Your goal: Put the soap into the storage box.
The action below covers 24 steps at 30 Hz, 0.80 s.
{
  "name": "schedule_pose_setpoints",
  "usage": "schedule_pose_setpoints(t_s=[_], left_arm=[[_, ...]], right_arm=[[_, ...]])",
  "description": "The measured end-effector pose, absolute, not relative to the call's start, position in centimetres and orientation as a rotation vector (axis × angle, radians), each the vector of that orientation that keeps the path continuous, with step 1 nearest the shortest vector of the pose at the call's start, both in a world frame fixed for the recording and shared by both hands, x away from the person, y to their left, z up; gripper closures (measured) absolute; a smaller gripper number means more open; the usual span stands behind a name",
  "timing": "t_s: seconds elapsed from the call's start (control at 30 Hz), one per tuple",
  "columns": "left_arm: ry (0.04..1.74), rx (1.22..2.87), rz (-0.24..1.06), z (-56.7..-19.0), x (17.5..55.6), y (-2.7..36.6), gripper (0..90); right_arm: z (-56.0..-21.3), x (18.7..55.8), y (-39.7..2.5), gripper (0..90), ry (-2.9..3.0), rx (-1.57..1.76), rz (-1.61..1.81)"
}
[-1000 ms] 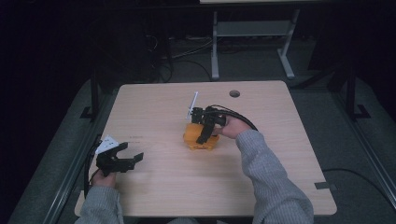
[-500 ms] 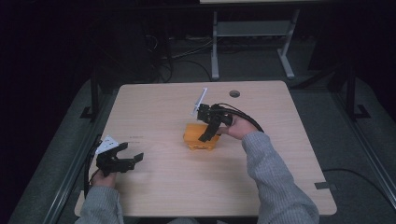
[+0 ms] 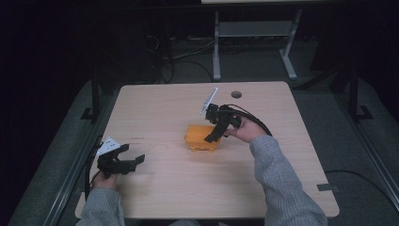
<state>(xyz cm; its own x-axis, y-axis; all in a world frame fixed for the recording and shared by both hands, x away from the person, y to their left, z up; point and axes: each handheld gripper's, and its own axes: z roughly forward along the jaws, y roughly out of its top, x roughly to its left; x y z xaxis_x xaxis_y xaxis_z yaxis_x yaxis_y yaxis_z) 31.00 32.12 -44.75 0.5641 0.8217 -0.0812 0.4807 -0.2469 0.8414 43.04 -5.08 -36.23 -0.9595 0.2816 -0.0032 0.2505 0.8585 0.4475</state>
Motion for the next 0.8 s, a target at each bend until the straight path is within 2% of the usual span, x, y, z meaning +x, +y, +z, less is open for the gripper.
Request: schedule_pose_setpoints(t_s=[0.8], left_arm=[[1.058,1.901,0.474,-44.8,31.0,32.0,13.8]], right_arm=[[-36.6,41.9,-8.8,16.8,2.933,0.549,0.710]])
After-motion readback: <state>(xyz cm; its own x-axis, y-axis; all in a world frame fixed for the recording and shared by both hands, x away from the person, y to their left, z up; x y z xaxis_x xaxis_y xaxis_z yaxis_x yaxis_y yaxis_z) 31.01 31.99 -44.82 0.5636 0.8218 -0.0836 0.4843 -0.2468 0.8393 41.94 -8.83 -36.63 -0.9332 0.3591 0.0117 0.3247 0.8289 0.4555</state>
